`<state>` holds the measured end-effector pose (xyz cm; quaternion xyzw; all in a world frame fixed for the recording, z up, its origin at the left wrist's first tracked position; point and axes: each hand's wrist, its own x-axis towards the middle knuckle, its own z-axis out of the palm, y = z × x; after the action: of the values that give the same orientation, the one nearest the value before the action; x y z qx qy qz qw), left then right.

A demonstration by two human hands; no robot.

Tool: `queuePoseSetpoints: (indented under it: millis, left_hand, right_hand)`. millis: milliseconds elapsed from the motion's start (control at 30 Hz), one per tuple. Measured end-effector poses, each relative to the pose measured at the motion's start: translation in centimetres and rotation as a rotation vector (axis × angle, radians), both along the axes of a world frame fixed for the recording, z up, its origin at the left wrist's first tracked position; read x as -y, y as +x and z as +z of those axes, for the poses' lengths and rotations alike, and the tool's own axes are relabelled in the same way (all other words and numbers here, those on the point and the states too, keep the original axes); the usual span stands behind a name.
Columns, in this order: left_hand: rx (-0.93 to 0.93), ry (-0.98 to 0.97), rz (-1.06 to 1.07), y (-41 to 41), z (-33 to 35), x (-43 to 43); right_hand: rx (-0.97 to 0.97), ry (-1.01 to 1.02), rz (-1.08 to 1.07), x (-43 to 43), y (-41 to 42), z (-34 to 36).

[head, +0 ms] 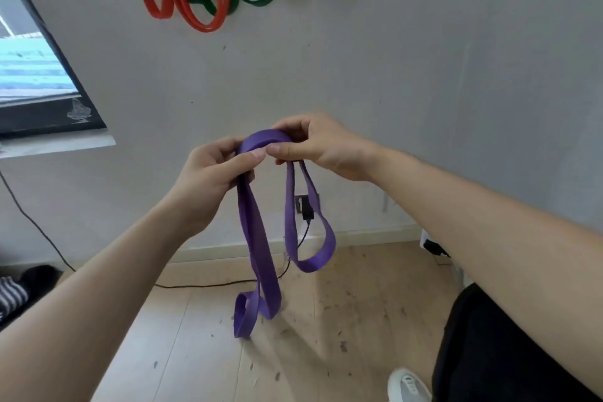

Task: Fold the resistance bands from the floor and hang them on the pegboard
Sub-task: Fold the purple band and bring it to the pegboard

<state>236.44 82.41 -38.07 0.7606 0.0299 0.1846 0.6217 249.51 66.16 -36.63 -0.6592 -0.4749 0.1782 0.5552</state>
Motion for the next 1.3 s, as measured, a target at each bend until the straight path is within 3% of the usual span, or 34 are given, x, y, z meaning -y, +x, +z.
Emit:
queuePoseSetpoints:
  millis: [133, 300, 433, 600, 733, 867, 1033, 1100, 1300]
  left_hand:
    - [-0.064, 0.082, 0.046, 0.1, -1.1, -0.3]
    - [-0.221, 0.254, 0.099, 0.3, -3.5, -0.1]
    - [-0.28, 0.253, 0.161, 0.6, -4.4, -0.2]
    - [-0.201, 0.168, 0.149, 0.3, -3.5, -0.4]
    - [-0.085, 0.035, 0.173, -0.4, -1.8, -0.7]
    - [-0.006, -0.097, 0.151, -0.6, -0.2, -0.6]
    - [-0.006, -0.005, 0.066, -0.9, 0.2, 0.4]
    - [-0.01, 0.037, 0.025, -1.0, 0.2, 1.2]
    - [-0.057, 0.109, -0.039, -0.8, -0.1, 1.5]
  right_hand:
    - [0.033, -0.016, 0.007, 0.5, 0.2, 0.9]
    - [-0.161, 0.221, -0.11, 0.7, 0.9, 2.2]
    - [-0.245, 0.355, -0.247, 1.6, 2.1, 2.7]
    - [-0.286, 0.331, -0.322, 2.1, 3.7, 1.7]
    - [-0.292, 0.179, -0.31, 3.4, 5.2, 0.2]
    - [-0.171, -0.117, -0.201, 4.7, 5.8, -1.6]
    - [0.053, -0.57, 0.007, 4.4, 4.6, -2.8]
    - [0.069, -0.637, 0.085, 3.6, 3.4, -3.1]
    - [-0.072, -0.218, 0.173, 1.1, -0.1, -1.5]
